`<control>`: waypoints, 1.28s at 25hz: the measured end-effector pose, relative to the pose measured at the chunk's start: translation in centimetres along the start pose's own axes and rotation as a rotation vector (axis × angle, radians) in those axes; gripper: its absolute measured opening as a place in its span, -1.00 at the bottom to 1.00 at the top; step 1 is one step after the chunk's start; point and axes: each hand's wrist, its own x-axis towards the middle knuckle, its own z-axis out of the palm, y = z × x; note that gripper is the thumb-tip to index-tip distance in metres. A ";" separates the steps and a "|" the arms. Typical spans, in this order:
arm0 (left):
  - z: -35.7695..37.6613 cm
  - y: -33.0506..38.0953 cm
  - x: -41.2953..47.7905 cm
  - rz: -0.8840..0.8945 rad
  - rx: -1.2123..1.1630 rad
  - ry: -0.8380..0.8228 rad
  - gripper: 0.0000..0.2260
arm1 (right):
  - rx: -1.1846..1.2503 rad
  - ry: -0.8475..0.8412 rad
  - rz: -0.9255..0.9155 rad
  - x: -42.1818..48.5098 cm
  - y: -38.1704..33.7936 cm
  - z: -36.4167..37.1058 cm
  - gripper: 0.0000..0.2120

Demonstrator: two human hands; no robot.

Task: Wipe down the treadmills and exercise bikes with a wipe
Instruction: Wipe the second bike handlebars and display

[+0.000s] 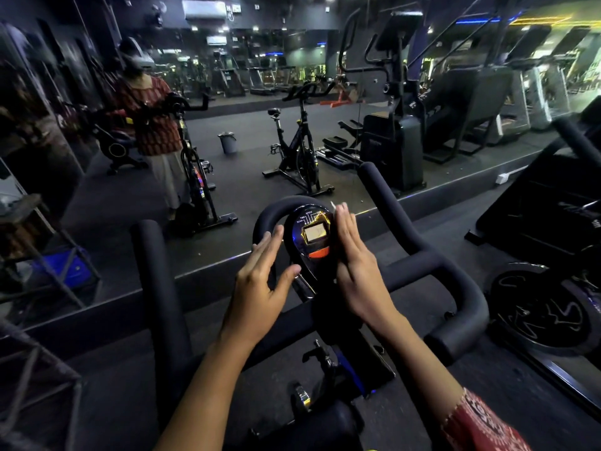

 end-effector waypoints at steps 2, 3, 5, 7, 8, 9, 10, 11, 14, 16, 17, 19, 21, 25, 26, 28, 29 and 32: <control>-0.2 0.2 -0.4 -0.004 -0.006 0.026 -0.49 | -0.038 -0.038 -0.073 2.0 -1.1 0.5 -0.23; -0.4 0.3 -0.4 -0.004 -0.016 0.037 -0.52 | -0.091 -0.079 -0.161 2.3 -1.5 0.9 -0.26; -0.5 0.5 -0.2 -0.034 -0.045 0.055 -0.58 | -0.201 -0.145 -0.318 1.2 -1.0 1.5 -0.30; -0.6 0.6 -0.2 -0.086 -0.055 0.062 -0.59 | -0.248 -0.237 -0.404 -1.2 0.4 1.0 -0.29; -0.6 0.6 -0.4 -0.096 -0.046 0.058 -0.59 | -0.256 -0.291 -0.429 -2.2 1.2 0.2 -0.28; -0.7 0.7 -0.5 -0.093 -0.032 0.053 -0.59 | -0.252 -0.324 -0.431 -2.8 1.8 -0.6 -0.27; -0.7 0.8 -0.5 -0.087 -0.018 0.047 -0.60 | -0.230 -0.334 -0.397 -2.8 2.0 -1.3 -0.27; -0.7 0.7 -0.5 -0.081 -0.005 0.040 -0.62 | -0.183 -0.299 -0.323 -2.4 1.8 -1.7 -0.30; -0.6 0.8 -0.5 -0.076 0.030 0.009 -0.62 | -0.081 -0.208 -0.126 -0.8 -0.4 -0.7 -0.33; -0.6 1.1 -1.3 -0.082 0.049 -0.023 -0.61 | -0.119 -0.305 -0.232 -1.5 -1.0 0.6 -0.37; -0.8 1.4 -1.8 -0.086 0.061 -0.050 -0.61 | -0.139 -0.363 -0.280 -2.5 -0.7 0.9 -0.32; -1.3 2.0 -3.0 -0.120 0.084 -0.128 -0.63 | -0.143 -0.450 -0.302 -4.4 0.4 0.0 -0.25; -1.6 2.9 -4.5 -0.158 0.083 -0.203 -0.61 | -0.118 -0.459 -0.258 -6.2 1.3 -1.4 -0.29; -1.5 4.3 -7.1 -0.176 0.054 -0.343 -0.48 | -0.162 -0.291 -0.147 -10.8 1.2 -0.9 -0.37; -1.2 4.4 -7.5 -0.170 0.070 -0.361 -0.43 | -0.224 -0.281 -0.177 -12.1 1.1 -0.4 -0.42; -1.1 4.5 -7.9 -0.182 0.079 -0.368 -0.42 | -0.333 -0.310 -0.282 -13.8 0.7 -0.6 -0.58; -1.1 4.7 -8.0 -0.192 0.070 -0.364 -0.46 | -0.331 -0.286 -0.300 -14.0 0.6 -1.1 -0.64; -0.9 5.5 -8.3 -0.205 0.043 -0.350 -0.57 | -0.254 -0.132 -0.088 -13.5 0.9 -2.1 -0.52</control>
